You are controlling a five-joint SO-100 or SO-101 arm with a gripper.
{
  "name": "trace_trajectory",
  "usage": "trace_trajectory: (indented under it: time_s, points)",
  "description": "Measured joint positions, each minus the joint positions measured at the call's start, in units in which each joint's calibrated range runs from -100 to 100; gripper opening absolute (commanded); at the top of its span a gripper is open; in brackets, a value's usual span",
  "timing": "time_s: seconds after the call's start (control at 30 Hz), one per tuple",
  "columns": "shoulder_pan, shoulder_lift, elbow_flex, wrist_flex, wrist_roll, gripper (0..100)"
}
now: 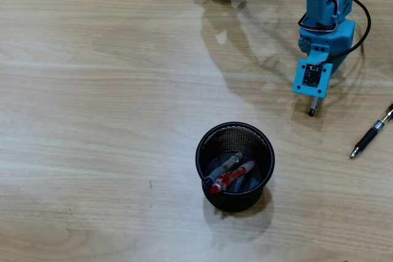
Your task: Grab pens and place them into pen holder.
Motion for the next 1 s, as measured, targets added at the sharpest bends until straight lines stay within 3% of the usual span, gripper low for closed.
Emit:
trace_trajectory:
  time_s: [0.13, 0.33, 0.57, 0.73, 0.83, 1.0]
  points:
    - [0.19, -0.76, 0.18, 0.09, 3.43, 2]
    - [8.19, -5.86, 0.53, 0.95, 14.46, 2]
    - [21.34, -18.01, -0.53, 0.95, 30.07, 2]
    - [29.25, -22.77, -7.9, 0.86, 44.27, 2]
    - [31.73, -23.02, -13.13, 0.78, 49.78, 2]
    - [33.64, -23.02, -14.64, -12.0, 54.67, 2]
